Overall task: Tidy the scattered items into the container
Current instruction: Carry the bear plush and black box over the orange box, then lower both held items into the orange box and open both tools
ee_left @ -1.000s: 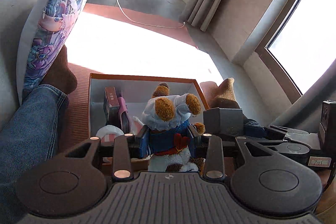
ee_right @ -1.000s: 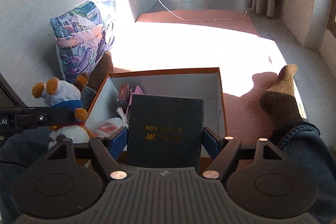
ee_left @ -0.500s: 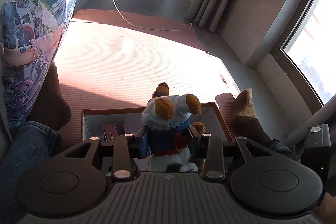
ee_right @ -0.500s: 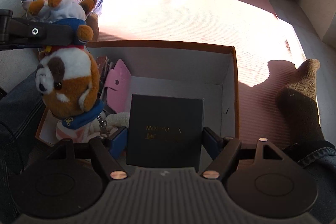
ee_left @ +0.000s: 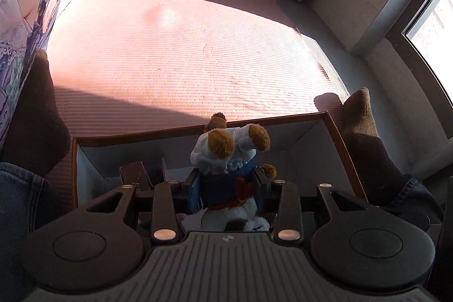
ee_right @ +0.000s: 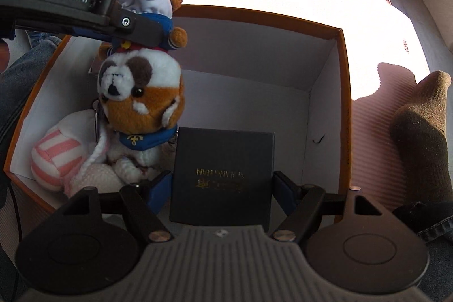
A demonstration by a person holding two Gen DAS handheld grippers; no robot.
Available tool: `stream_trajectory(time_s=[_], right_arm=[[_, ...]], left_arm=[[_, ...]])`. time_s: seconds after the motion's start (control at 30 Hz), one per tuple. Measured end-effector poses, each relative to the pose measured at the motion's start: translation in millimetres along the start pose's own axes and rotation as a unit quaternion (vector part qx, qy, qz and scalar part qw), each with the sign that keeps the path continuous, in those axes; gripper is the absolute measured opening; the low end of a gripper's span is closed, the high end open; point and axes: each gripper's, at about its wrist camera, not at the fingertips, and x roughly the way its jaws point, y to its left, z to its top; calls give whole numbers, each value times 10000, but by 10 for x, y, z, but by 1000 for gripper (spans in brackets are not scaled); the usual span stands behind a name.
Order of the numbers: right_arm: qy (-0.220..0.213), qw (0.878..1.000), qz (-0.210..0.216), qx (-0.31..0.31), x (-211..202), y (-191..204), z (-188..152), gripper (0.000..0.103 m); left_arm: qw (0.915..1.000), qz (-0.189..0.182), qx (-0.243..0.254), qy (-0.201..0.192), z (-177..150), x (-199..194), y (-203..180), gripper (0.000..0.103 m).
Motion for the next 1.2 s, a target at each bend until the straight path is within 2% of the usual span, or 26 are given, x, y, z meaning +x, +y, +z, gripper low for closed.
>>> stream_trajectory(time_s=[0.1, 0.27, 0.6, 0.67, 0.8, 0.97, 1.03, 1.13, 1.2], right_arm=[[108, 9999, -35, -75, 10, 31, -8, 78], [355, 9992, 168, 7, 54, 64, -59, 77], [332, 9993, 178, 69, -2, 65, -177, 78], [285, 9994, 206, 43, -52, 76, -187, 78], [94, 9997, 210, -2, -170, 84, -216, 80], [-320, 9989, 353, 4, -356, 87, -232, 79], [-602, 9970, 483, 18, -452, 97, -190, 78], [-988, 9926, 706, 73, -561, 110, -77, 78], [-1213, 9895, 780, 135, -631, 179, 166, 77]], left_arm=[[9999, 62, 75, 32, 3, 44, -12, 43], [9999, 98, 31, 15, 6, 95, -13, 46], [10000, 68, 40, -31, 26, 6, 25, 66], [10000, 58, 50, -26, 31, -14, 30, 67], [10000, 15, 10, -41, 7, -77, 46, 67], [9996, -22, -114, -274, -63, -276, 114, 66], [9993, 34, -136, -353, -90, -343, 157, 60], [9987, 206, -207, -415, -129, -408, 254, 60], [9983, 300, -285, -409, -164, -424, 328, 60]])
